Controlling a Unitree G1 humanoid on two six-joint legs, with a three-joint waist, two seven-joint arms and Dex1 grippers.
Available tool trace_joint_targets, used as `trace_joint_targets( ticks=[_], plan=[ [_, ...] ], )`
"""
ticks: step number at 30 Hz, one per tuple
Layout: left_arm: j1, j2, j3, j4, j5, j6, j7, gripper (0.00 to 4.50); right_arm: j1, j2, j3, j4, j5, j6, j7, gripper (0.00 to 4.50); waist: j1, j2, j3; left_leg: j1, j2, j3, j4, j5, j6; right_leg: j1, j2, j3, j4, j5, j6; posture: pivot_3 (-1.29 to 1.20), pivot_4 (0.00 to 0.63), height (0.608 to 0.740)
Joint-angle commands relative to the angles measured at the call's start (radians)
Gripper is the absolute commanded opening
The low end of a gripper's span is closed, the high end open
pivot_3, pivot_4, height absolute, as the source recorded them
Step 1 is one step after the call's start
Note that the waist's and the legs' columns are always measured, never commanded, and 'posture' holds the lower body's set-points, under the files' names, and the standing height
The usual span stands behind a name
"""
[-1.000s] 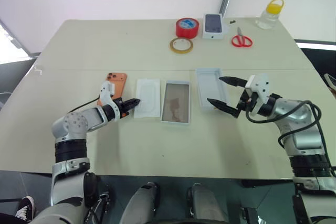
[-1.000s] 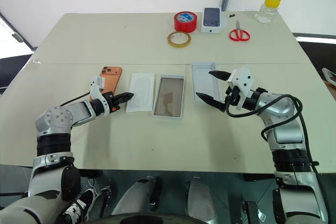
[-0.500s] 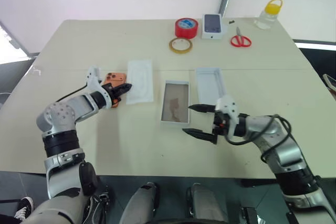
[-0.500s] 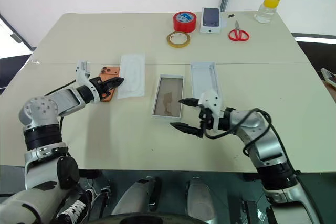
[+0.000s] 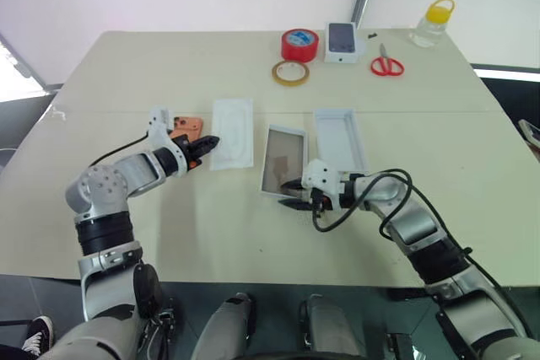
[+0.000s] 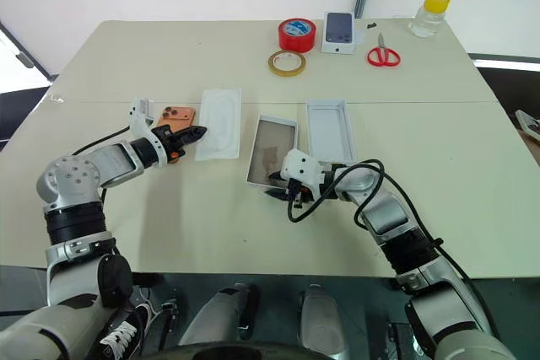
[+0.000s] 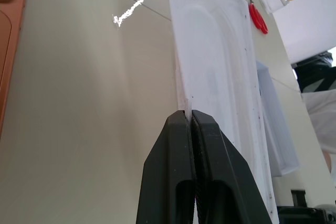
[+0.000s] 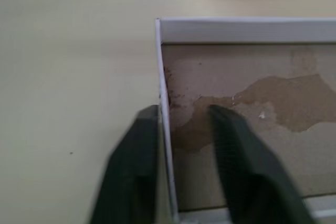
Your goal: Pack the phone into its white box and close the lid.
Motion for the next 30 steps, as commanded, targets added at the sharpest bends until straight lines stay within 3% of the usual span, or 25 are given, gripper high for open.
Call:
trace_joint_targets(
  ticks=[1, 13, 16, 22, 26, 30],
  plan=[
    [-0.001, 0.006, 0.022, -0.051, -0.028, 0.004, 0.007, 0.00, -0.009, 0.021, -0.013, -0.017, 0.013, -0.032, 0.017, 0.04, 0.000, 0.000, 0.000, 0.000, 0.000, 0.000, 0.000, 0.000, 0.000, 0.000, 0.000, 0.000, 0.000, 0.000, 0.000, 0.00, 0.150, 0.740],
    [-0.031, -0.027, -0.010, -0.056, -0.052, 0.038, 0.011, 0.00, -0.122, 0.109, 0.036, 0.114, -0.095, -0.152, 0.013, 0.04, -0.005, 0.000, 0.000, 0.000, 0.000, 0.000, 0.000, 0.000, 0.000, -0.001, 0.000, 0.000, 0.001, 0.000, 0.000, 0.00, 0.150, 0.740],
    [-0.023, -0.047, -0.025, -0.073, -0.049, 0.033, 0.019, 0.00, -0.135, 0.126, 0.036, 0.129, -0.100, -0.149, 0.028, 0.97, -0.003, -0.001, 0.000, 0.000, 0.000, 0.000, 0.000, 0.000, -0.001, -0.001, 0.000, 0.000, 0.001, 0.000, 0.000, 0.00, 0.150, 0.740],
    [0.021, -0.074, -0.048, -0.113, -0.034, 0.016, 0.039, 0.00, -0.123, 0.110, -0.013, 0.097, -0.088, -0.154, 0.013, 3.99, -0.005, -0.001, 0.000, 0.000, 0.000, 0.000, 0.000, 0.000, -0.001, -0.001, 0.000, 0.000, 0.002, 0.000, 0.000, 0.00, 0.150, 0.740],
    [0.037, -0.095, -0.063, -0.154, -0.033, 0.000, 0.059, 0.00, -0.057, 0.055, -0.159, -0.008, 0.057, -0.002, 0.026, 3.99, 0.000, -0.001, 0.000, 0.000, 0.000, 0.000, 0.000, 0.000, -0.001, -0.002, 0.000, 0.001, 0.002, 0.000, 0.000, 0.00, 0.150, 0.740],
    [0.048, -0.122, -0.073, -0.172, -0.029, -0.012, 0.079, 0.00, 0.027, -0.040, -0.219, -0.049, 0.061, -0.004, 0.023, 3.99, 0.024, -0.001, 0.000, -0.001, -0.001, 0.000, 0.000, 0.000, 0.000, 0.000, 0.000, 0.001, -0.001, 0.000, 0.000, 0.00, 0.150, 0.740]
  ],
)
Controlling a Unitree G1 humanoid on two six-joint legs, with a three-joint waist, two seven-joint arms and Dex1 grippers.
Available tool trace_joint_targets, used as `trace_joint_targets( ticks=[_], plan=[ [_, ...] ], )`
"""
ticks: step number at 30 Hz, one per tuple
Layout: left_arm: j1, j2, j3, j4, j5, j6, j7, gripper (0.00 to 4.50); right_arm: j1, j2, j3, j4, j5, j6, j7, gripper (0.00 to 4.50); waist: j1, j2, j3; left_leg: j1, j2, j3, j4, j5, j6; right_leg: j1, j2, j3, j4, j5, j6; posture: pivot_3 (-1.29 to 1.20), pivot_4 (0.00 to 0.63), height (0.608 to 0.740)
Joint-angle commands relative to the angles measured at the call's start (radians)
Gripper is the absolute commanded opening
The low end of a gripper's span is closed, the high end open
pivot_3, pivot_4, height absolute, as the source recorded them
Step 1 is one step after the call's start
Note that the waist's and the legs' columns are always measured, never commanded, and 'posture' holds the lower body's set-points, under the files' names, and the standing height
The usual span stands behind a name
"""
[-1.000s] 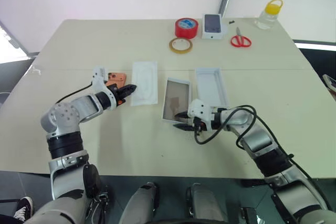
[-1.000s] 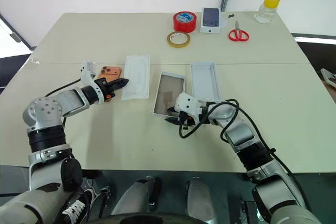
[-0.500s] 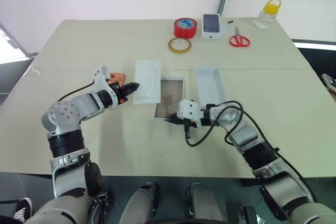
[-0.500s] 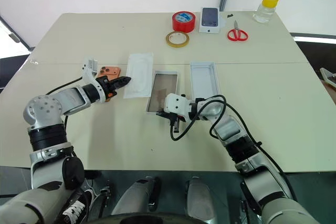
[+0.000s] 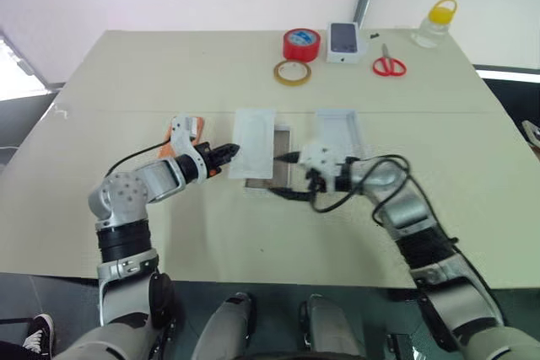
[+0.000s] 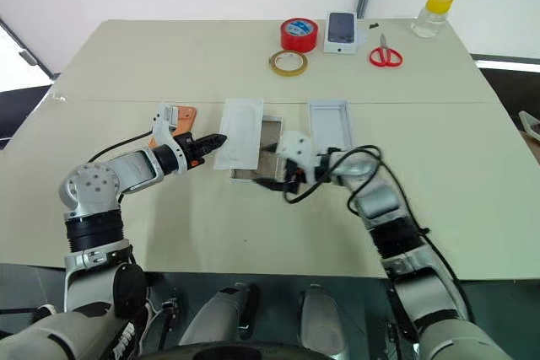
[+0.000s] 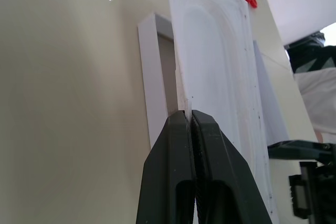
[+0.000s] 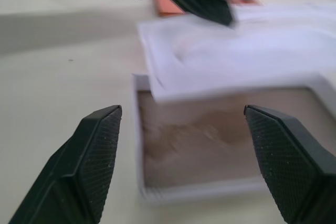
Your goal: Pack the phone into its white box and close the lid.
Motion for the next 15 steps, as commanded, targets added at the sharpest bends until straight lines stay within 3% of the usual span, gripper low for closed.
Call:
trace_joint_targets(
  ticks=[1, 8, 13, 15],
  plan=[
    [0.009, -0.015, -0.019, -0.035, 0.005, -0.025, 0.012, 0.00, 0.032, -0.044, -0.077, -0.045, 0.034, 0.017, -0.019, 3.99, 0.001, 0.000, 0.000, 0.000, 0.000, 0.000, 0.000, 0.000, 0.000, 0.000, 0.000, 0.000, 0.000, 0.000, 0.000, 0.00, 0.150, 0.740],
    [0.027, -0.052, -0.093, -0.023, 0.044, -0.053, 0.008, 0.00, 0.047, -0.089, -0.136, -0.017, 0.030, 0.000, -0.056, 3.99, -0.001, -0.001, 0.001, 0.000, 0.001, 0.002, -0.001, 0.000, 0.000, -0.001, 0.000, 0.001, 0.000, 0.000, 0.000, 0.00, 0.150, 0.740],
    [0.014, -0.026, -0.111, 0.006, 0.079, -0.097, -0.012, 0.00, 0.036, -0.078, -0.139, -0.017, 0.033, -0.006, -0.076, 3.99, -0.001, -0.001, 0.001, 0.000, 0.001, 0.002, -0.001, 0.000, 0.000, -0.001, 0.000, 0.001, 0.000, 0.000, 0.000, 0.00, 0.150, 0.740],
    [0.007, -0.021, -0.101, 0.022, 0.051, -0.072, -0.035, 0.63, 0.036, -0.076, -0.136, -0.012, 0.029, -0.012, -0.081, 4.03, 0.001, -0.001, 0.001, 0.000, 0.001, 0.002, -0.001, 0.000, 0.000, -0.001, 0.000, 0.001, 0.000, 0.000, 0.000, 0.00, 0.150, 0.740]
  ],
)
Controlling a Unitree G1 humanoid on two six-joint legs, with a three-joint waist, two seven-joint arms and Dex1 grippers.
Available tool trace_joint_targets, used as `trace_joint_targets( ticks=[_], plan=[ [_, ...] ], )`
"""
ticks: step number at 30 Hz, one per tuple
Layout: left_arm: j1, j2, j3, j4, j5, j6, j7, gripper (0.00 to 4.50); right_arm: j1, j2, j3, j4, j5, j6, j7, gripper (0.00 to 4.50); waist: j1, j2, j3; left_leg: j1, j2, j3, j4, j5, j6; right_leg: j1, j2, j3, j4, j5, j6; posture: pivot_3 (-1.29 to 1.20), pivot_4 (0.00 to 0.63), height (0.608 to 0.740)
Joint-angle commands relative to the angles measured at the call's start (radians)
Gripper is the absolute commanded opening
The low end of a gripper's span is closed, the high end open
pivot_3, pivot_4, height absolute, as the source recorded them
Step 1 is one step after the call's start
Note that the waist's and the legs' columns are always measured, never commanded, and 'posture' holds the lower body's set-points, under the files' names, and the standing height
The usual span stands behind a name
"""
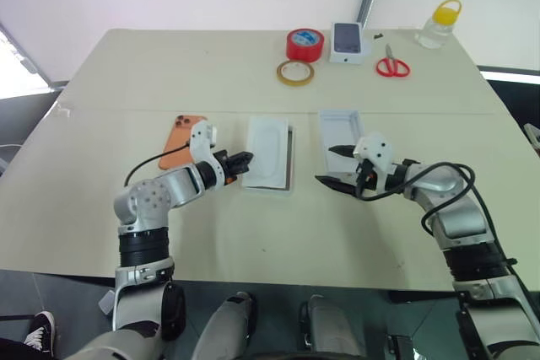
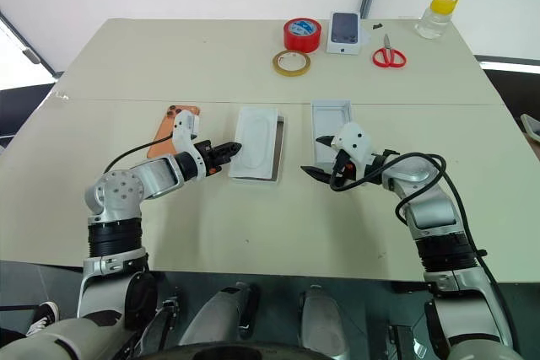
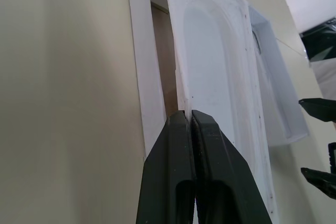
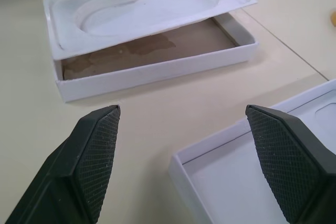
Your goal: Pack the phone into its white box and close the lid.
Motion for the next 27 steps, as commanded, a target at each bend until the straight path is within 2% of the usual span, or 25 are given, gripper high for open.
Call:
trace_joint_targets(
  ticks=[1, 8, 13, 17, 18, 19, 21, 22, 23, 25, 26, 27],
  plan=[
    [-0.027, 0.014, 0.012, 0.003, -0.026, 0.008, -0.037, 0.87, -0.018, 0.004, -0.014, -0.010, 0.009, -0.027, -0.009, 4.03, 0.001, 0.000, 0.000, 0.000, 0.000, 0.000, 0.000, 0.000, 0.000, 0.000, 0.000, 0.000, 0.000, 0.000, 0.000, 0.00, 0.150, 0.740],
    [-0.034, 0.023, -0.026, -0.029, -0.006, -0.010, -0.052, 4.31, -0.048, 0.033, -0.002, 0.002, 0.008, -0.036, -0.021, 4.03, -0.001, 0.000, 0.000, 0.000, 0.000, 0.000, 0.000, 0.000, 0.000, 0.000, 0.000, 0.000, 0.000, 0.000, 0.000, 0.00, 0.150, 0.740],
    [-0.033, 0.066, -0.069, -0.072, 0.014, -0.043, -0.098, 4.31, -0.095, 0.093, -0.008, 0.022, 0.029, -0.011, -0.065, 4.03, -0.001, 0.000, 0.000, 0.000, 0.000, 0.000, 0.000, 0.000, 0.000, 0.000, 0.000, 0.000, 0.000, 0.000, 0.000, 0.00, 0.150, 0.740],
    [-0.011, 0.153, -0.134, -0.132, 0.109, -0.211, -0.189, 4.31, -0.144, 0.182, -0.022, -0.006, 0.094, 0.097, -0.118, 4.03, -0.004, -0.001, 0.000, 0.000, 0.001, 0.000, -0.001, 0.000, 0.000, -0.001, 0.000, 0.000, 0.000, 0.000, 0.000, 0.00, 0.150, 0.740],
    [0.002, 0.177, -0.145, -0.141, 0.141, -0.282, -0.225, 4.37, -0.148, 0.193, -0.013, -0.014, 0.094, 0.101, -0.119, 3.50, -0.003, -0.001, 0.000, 0.000, 0.000, 0.000, -0.001, 0.000, 0.000, -0.001, 0.000, 0.000, 0.000, 0.000, 0.000, 0.00, 0.150, 0.740],
    [0.014, 0.206, -0.152, -0.146, 0.165, -0.331, -0.262, 4.37, -0.150, 0.204, 0.000, -0.022, 0.089, 0.101, -0.123, 3.25, -0.001, -0.001, 0.000, 0.000, 0.001, 0.000, -0.001, 0.000, 0.000, -0.001, 0.000, 0.000, 0.000, 0.000, 0.000, 0.00, 0.150, 0.740],
    [0.029, 0.248, -0.122, -0.127, 0.143, -0.339, -0.316, 4.37, -0.159, 0.232, 0.022, -0.027, 0.072, 0.103, -0.147, 2.30, -0.001, -0.001, 0.000, 0.000, 0.000, 0.000, -0.002, 0.000, 0.000, -0.001, 0.000, 0.001, 0.000, 0.000, 0.000, 0.00, 0.150, 0.740],
    [0.065, 0.313, -0.145, -0.124, 0.196, -0.416, -0.379, 4.37, -0.175, 0.250, 0.046, -0.014, 0.045, 0.098, -0.169, 1.68, -0.003, -0.001, 0.000, 0.000, 0.000, 0.000, -0.002, 0.000, 0.000, -0.001, 0.000, 0.001, 0.000, 0.000, 0.000, 0.00, 0.150, 0.740],
    [0.092, 0.357, -0.157, -0.117, 0.231, -0.466, -0.422, 4.37, -0.190, 0.261, 0.069, 0.002, 0.014, 0.086, -0.188, 1.29, -0.007, -0.001, 0.000, 0.000, 0.000, 0.000, -0.002, 0.000, 0.000, -0.002, 0.000, 0.001, 0.000, 0.000, 0.000, 0.00, 0.150, 0.740],
    [0.135, 0.410, -0.144, -0.103, 0.252, -0.543, -0.492, 4.37, -0.223, 0.286, 0.100, 0.029, -0.019, 0.083, -0.214, 0.28, -0.011, 0.000, 0.001, 0.000, 0.001, 0.002, -0.004, 0.000, 0.000, -0.004, 0.000, 0.004, 0.001, 0.000, -0.001, 0.00, 0.150, 0.740],
    [0.151, 0.429, -0.136, -0.092, 0.251, -0.568, -0.523, 4.37, -0.238, 0.296, 0.116, 0.038, -0.033, 0.088, -0.220, 0.05, -0.011, 0.000, 0.001, 0.000, 0.001, 0.003, -0.004, 0.000, -0.001, -0.006, 0.000, 0.006, 0.003, 0.000, -0.001, 0.00, 0.150, 0.740],
    [0.173, 0.451, -0.135, -0.083, 0.271, -0.620, -0.554, 4.37, -0.254, 0.300, 0.149, 0.048, -0.059, 0.099, -0.217, 0.05, -0.008, 0.000, 0.001, 0.000, 0.001, 0.004, -0.005, 0.001, -0.001, -0.008, 0.000, 0.007, 0.005, 0.000, -0.001, 0.00, 0.150, 0.740]
  ],
)
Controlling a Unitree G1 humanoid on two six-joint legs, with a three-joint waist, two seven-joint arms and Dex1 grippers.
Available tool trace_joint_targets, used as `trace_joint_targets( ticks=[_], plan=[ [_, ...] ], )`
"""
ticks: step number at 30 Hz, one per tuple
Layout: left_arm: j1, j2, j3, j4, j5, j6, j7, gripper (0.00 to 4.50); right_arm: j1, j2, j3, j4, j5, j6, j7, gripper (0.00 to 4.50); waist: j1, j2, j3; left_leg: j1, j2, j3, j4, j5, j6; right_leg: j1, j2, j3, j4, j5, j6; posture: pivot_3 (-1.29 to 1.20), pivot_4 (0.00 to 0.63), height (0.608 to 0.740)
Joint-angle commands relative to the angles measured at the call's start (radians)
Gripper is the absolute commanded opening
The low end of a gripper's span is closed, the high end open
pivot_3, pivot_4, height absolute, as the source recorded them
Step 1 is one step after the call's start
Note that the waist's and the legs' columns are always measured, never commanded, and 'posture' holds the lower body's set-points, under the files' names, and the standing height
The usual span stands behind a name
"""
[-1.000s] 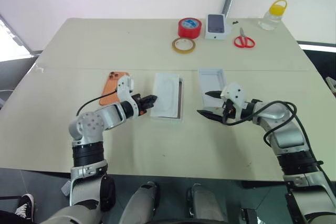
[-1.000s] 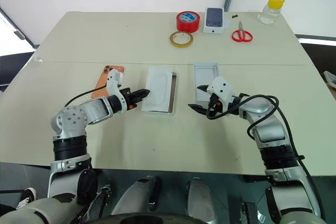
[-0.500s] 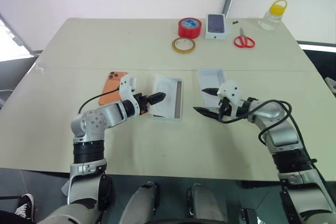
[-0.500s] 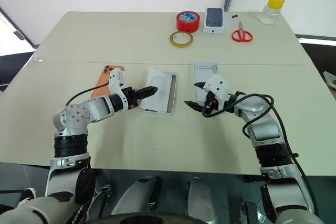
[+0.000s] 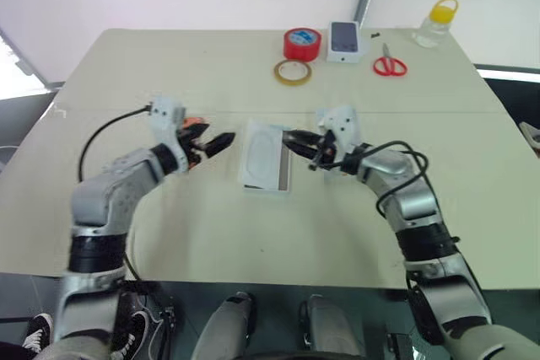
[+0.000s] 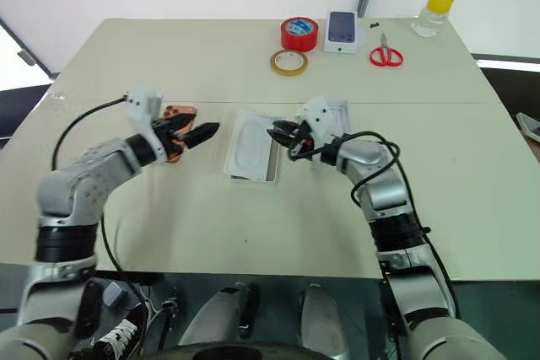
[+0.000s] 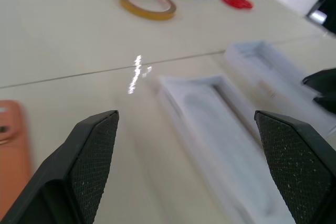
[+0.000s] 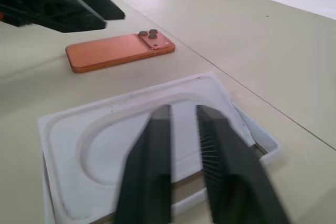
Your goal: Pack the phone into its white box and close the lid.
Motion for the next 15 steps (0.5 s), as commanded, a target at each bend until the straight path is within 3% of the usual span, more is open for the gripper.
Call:
trace_joint_targets(
  ticks=[1, 9, 15],
  plan=[
    [0.041, 0.054, 0.018, 0.007, 0.053, -0.169, -0.119, 4.37, -0.069, 0.027, 0.079, 0.007, -0.069, 0.017, -0.019, 0.05, 0.004, 0.000, 0.000, 0.000, 0.000, 0.000, 0.000, 0.000, 0.000, 0.000, 0.000, 0.000, 0.000, 0.000, 0.000, 0.00, 0.150, 0.740],
    [0.118, 0.080, 0.054, 0.015, 0.062, -0.323, -0.239, 4.37, -0.116, 0.082, 0.204, 0.031, -0.186, 0.095, -0.060, 0.05, 0.008, 0.000, 0.000, -0.001, 0.000, 0.001, -0.002, 0.000, 0.000, -0.003, 0.000, 0.001, 0.000, 0.000, 0.000, 0.00, 0.150, 0.740],
    [0.128, 0.064, 0.047, 0.016, 0.080, -0.334, -0.223, 4.37, -0.128, 0.028, 0.300, 0.089, -0.300, 0.029, -0.022, 0.05, 0.005, 0.000, 0.000, -0.001, 0.000, 0.000, -0.003, 0.000, 0.000, -0.004, 0.000, 0.001, 0.001, 0.000, 0.000, 0.00, 0.150, 0.740]
  ],
)
